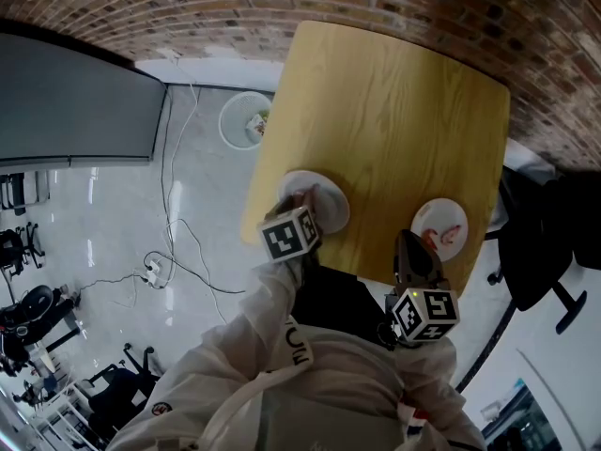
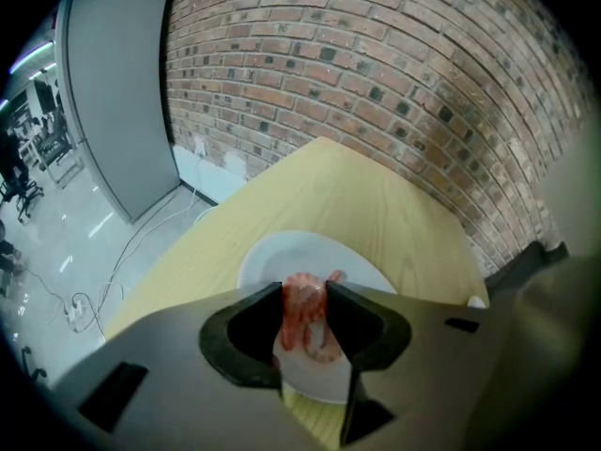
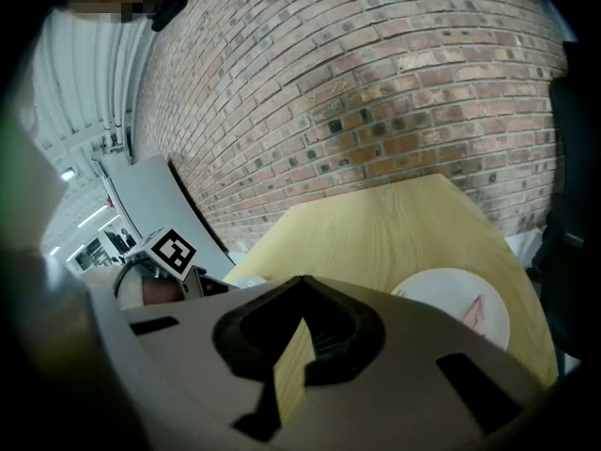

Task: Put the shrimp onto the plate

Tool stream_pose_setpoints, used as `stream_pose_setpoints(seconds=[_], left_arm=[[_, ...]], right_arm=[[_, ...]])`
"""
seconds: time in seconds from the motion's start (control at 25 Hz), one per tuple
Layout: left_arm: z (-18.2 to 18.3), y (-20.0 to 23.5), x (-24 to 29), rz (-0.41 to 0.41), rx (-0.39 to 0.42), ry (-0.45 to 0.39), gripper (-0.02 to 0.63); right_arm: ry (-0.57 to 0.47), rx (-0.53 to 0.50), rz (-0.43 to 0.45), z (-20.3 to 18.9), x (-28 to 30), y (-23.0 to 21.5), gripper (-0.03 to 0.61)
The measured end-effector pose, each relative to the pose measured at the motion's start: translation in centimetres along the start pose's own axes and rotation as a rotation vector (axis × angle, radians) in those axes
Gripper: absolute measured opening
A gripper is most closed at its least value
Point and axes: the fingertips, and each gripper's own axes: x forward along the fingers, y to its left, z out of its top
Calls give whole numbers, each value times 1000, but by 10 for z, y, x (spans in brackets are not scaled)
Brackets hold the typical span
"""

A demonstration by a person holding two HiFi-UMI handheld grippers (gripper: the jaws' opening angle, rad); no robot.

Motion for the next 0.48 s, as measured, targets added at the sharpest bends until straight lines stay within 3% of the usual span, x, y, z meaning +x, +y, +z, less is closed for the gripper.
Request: stream_pose_setpoints(seconds=[0.48], left_arm=[[1, -3, -4, -33, 28, -4, 147]], right_arm=[[-1, 5, -12, -3, -2, 5, 23]])
